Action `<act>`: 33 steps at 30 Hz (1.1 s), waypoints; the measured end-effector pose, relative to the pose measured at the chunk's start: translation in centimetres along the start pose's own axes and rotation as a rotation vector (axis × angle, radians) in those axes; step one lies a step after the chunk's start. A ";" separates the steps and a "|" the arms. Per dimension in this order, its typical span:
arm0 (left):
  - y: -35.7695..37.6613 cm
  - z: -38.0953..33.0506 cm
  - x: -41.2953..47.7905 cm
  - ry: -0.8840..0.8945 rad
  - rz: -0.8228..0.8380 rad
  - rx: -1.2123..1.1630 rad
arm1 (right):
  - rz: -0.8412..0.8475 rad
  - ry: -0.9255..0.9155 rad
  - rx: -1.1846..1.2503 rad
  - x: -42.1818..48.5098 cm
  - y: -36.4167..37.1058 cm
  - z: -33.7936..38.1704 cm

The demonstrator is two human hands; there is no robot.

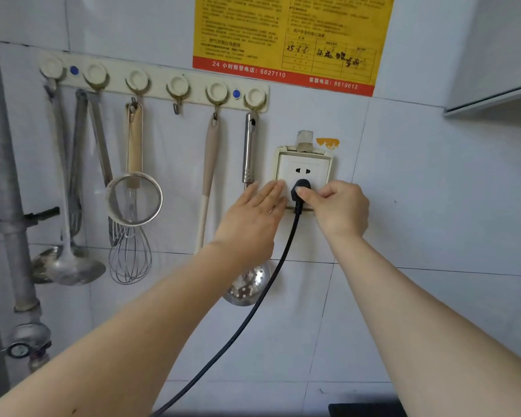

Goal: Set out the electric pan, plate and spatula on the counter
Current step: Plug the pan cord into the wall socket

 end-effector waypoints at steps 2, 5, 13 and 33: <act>-0.7 0.2 0.2 0.003 -0.037 -0.030 | 0.022 -0.026 -0.078 -0.1 0.4 -0.5; -1.1 0.3 0.4 0.006 -0.062 -0.034 | 0.076 -0.029 -0.122 0.1 0.7 -1.0; -1.7 0.8 0.0 -0.013 -0.013 -0.084 | 0.151 0.106 -0.060 0.9 1.4 -1.1; 5.8 -2.1 -20.8 -0.270 0.118 -0.504 | 0.428 0.144 0.017 -24.8 5.1 -9.1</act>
Point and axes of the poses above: each hand's wrist, its own x-axis towards the middle knuckle, its own y-axis out of the palm, z = x × y, the point moved 9 cm from there along x, towards the middle knuckle, and after that the axes turned 6 degrees about x, right-handed, at the moved point
